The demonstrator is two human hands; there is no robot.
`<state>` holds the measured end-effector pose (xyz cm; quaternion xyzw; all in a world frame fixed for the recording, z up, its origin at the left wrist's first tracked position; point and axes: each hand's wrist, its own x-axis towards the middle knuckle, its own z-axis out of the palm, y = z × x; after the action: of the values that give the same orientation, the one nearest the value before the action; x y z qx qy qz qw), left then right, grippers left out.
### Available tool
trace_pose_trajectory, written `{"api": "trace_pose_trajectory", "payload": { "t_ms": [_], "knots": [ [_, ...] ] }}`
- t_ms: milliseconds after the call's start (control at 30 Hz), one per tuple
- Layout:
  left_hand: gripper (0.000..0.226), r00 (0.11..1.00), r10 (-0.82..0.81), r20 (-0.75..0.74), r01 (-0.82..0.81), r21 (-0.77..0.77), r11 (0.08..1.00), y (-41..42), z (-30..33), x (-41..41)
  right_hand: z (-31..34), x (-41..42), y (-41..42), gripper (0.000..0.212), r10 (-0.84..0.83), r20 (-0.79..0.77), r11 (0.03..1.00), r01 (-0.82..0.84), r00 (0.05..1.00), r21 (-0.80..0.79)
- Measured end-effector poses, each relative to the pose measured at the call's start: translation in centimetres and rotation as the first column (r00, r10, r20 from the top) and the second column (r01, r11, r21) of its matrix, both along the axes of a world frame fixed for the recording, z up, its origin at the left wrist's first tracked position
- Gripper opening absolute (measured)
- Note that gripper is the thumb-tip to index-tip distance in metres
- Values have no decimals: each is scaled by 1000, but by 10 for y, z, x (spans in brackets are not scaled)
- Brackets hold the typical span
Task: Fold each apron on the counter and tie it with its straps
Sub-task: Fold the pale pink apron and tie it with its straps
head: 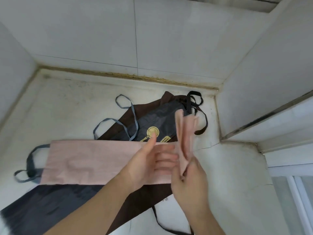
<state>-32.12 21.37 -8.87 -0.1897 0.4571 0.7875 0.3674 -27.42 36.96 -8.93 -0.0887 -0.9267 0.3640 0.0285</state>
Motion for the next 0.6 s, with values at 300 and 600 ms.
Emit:
{"api": "trace_pose_trajectory", "payload": {
  "t_ms": [300, 600],
  "knots": [
    [38, 992, 78, -97, -121, -599, 792, -129, -2, 40, -36, 29, -89, 77, 510, 72, 756, -486, 857, 439],
    [46, 997, 58, -47, -74, -730, 679, -178, -34, 43, -66, 9, -49, 51, -142, 252, 981, 102, 957, 168]
  ]
}}
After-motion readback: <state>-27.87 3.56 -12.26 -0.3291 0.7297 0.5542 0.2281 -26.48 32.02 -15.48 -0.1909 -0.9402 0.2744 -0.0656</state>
